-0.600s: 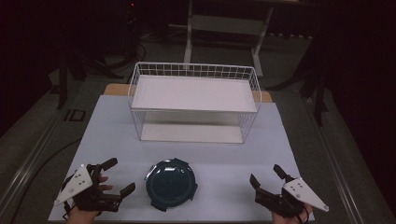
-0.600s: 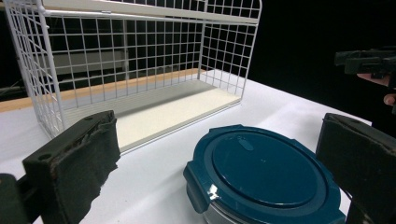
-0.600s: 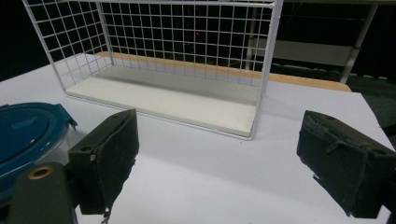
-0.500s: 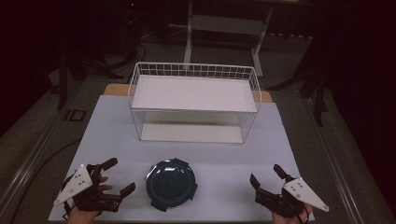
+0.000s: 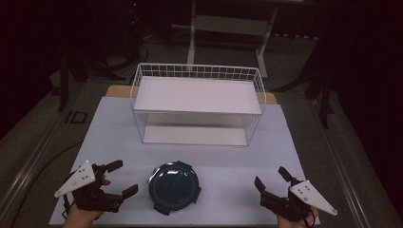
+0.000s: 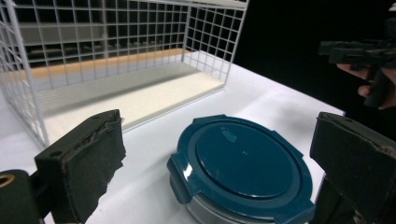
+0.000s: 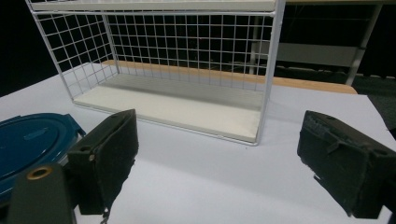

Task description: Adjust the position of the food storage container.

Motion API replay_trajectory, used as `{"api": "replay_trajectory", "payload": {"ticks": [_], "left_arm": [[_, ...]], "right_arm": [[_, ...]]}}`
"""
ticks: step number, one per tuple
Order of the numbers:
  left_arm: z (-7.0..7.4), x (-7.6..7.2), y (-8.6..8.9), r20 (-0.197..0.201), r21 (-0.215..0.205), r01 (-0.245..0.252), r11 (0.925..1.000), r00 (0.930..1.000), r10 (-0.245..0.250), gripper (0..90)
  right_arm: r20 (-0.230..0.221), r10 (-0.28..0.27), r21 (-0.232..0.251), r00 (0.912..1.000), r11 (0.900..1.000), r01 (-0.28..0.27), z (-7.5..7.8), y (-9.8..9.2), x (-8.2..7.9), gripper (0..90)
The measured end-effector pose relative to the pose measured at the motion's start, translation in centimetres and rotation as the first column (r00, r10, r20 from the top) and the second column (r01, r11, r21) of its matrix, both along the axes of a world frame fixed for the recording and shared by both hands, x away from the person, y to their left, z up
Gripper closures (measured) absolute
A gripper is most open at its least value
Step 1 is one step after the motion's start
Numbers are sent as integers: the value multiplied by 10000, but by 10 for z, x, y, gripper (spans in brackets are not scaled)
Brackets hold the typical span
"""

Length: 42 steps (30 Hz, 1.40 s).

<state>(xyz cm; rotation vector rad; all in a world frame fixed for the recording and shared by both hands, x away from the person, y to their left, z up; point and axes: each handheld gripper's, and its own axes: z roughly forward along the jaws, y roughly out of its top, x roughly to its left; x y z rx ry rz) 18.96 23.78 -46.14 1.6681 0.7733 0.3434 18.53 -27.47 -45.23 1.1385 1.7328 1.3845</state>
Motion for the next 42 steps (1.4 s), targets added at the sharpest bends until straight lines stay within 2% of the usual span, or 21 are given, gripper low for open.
{"api": "replay_trajectory", "payload": {"ticks": [1,3,5,6,7,8,9,10,11,12,13,14,15,16,17,18,22,28,39,41,42], "left_arm": [[-2,3,0,-258,130,27,9999,9997,-24,31],[-6,7,1,-475,286,-73,9996,9988,87,79],[-10,12,2,-634,465,-104,9989,9979,133,207],[-12,14,4,-690,536,-89,9985,9975,126,341],[-15,17,5,-840,532,-46,9986,9964,91,437],[-17,20,7,-874,663,-34,9978,9961,92,492],[-19,22,7,-846,833,-27,9965,9964,98,598],[-19,22,7,-846,833,-27,9965,9964,98,644],[-23,27,7,-989,1157,39,9933,9951,76,644],[-28,31,6,-1170,1435,73,9896,9931,96,783],[-28,31,6,-1170,1435,73,9896,9931,96,814],[-33,34,2,-1367,1780,257,9837,9906,-11,869],[-33,34,2,-1367,1780,257,9837,9906,-11,890],[-39,38,-2,-1609,2057,474,9775,9869,-140,893],[-39,38,-2,-1609,2057,474,9775,9869,-140,895],[-45,40,-7,-1810,2266,697,9715,9831,-283,896],[-54,42,-15,-2021,2462,989,9642,9782,-487,897],[-58,42,-20,-2256,2304,1312,9642,9711,-782,897],[-57,39,-26,-2233,2378,1315,9624,9717,-776,897],[-57,39,-29,-2302,2302,1407,9629,9693,-866,897],[-56,37,-34,-2278,2385,1582,9582,9682,-1031,897]], "right_arm": [[12,16,-10,10000,10000,-16,0,0,0,123],[24,62,15,10000,10000,-62,0,0,0,123],[39,60,64,10000,10000,-61,1,0,-1,122],[49,77,92,10000,9999,-78,1,0,-1,122],[51,85,112,10000,9999,-86,1,0,-1,123],[31,103,111,9999,9999,-103,1,-1,-1,123],[5,114,120,9999,9999,-114,1,-1,-1,123],[5,114,120,9999,9999,-114,1,-1,-1,123],[-20,113,142,9999,9998,-113,1,-1,-1,123],[-55,156,141,9999,9998,-155,0,-1,0,123],[-55,156,141,9999,9998,-155,0,-1,0,123],[-60,180,155,9998,9997,-179,0,-1,-1,123],[-60,180,155,9998,9997,-179,0,-1,-1,123],[-81,209,173,9997,9996,-208,0,0,0,123],[-81,209,173,9997,9996,-208,0,0,0,123],[-116,245,186,9996,9995,-243,0,0,-1,123],[-85,306,160,9995,9994,-305,1,0,-1,124],[-153,358,180,9992,9992,-356,0,-1,-1,124],[-266,390,193,9989,9991,-385,-1,0,0,125],[-262,385,179,9989,9991,-380,-1,0,0,124],[-282,401,164,9988,9991,-396,-2,0,0,124]]}}
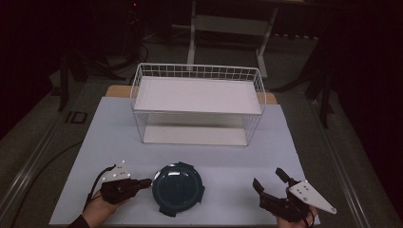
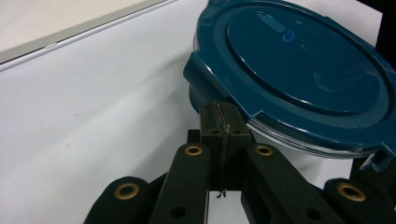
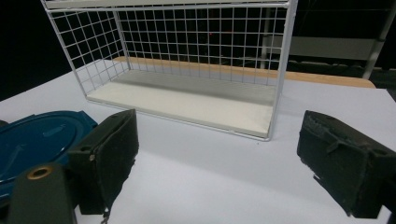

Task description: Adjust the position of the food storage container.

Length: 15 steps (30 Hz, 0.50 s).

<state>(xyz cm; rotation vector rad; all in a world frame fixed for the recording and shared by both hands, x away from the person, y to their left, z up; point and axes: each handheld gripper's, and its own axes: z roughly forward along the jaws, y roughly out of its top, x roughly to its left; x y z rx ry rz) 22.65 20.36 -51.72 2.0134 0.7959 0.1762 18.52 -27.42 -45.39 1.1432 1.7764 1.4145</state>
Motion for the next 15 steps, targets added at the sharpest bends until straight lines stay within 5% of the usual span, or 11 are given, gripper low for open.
{"api": "replay_trajectory", "payload": {"ticks": [15], "left_arm": [[2,-3,-9,12,-202,457,9987,9990,-457,897]], "right_arm": [[-18,8,35,10000,10000,-8,0,0,0,124]]}}
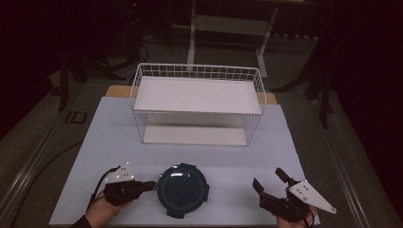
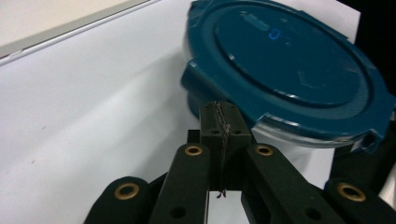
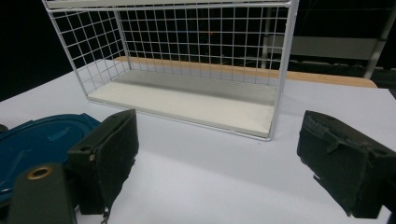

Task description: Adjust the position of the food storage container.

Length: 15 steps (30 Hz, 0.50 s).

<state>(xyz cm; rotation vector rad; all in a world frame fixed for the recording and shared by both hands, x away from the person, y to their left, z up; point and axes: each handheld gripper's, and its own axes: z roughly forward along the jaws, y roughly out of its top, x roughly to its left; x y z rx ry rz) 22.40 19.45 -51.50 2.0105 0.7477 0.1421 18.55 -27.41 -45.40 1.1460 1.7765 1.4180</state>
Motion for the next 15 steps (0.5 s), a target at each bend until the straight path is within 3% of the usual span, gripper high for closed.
{"api": "replay_trajectory", "payload": {"ticks": [6,15], "left_arm": [[1,-2,-2,7,90,-31,10000,10000,31,898],[1,-7,-26,-244,-38,370,9993,9990,-371,897]], "right_arm": [[-50,37,4,10000,10000,-37,-1,0,0,124],[0,127,-44,9999,9999,-127,0,2,0,126]]}}
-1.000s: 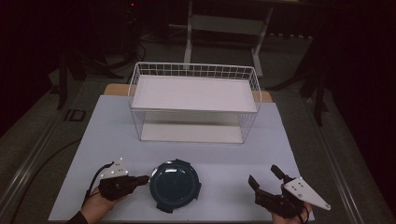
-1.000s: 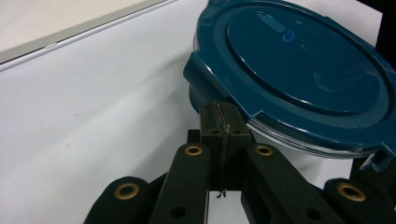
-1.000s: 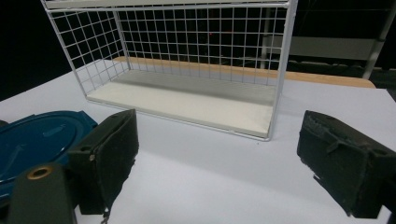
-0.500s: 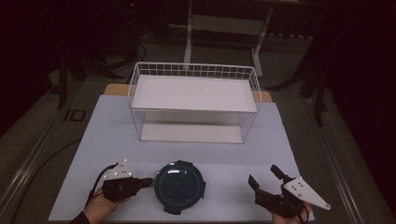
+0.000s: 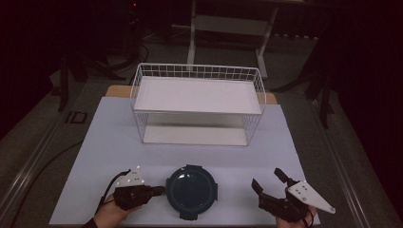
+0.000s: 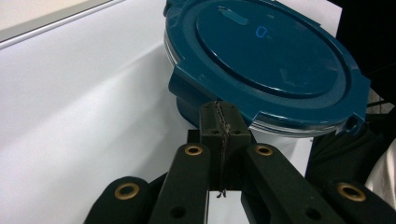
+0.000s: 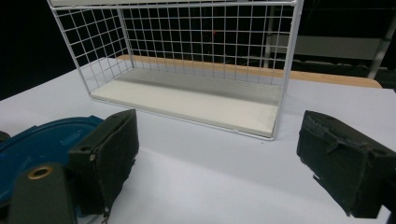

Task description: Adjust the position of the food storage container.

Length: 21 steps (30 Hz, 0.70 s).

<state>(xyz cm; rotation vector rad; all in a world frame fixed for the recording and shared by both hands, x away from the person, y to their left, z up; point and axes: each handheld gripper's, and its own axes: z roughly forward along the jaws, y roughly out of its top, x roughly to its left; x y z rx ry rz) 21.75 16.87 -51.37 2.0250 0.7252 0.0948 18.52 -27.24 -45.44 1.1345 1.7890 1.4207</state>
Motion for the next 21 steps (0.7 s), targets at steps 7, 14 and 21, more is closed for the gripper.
{"api": "replay_trajectory", "payload": {"ticks": [7,14,21], "left_arm": [[0,0,-26,-58,-60,579,9983,9983,-579,897],[0,6,-52,-18,-85,982,9951,9952,-982,897],[-2,17,-66,-101,-282,895,9956,9959,-898,897]], "right_arm": [[-3,16,-3,10000,10000,-16,0,0,0,126],[-24,8,20,10000,10000,-8,0,-1,0,126],[-39,48,11,10000,10000,-48,0,-2,-1,126]]}}
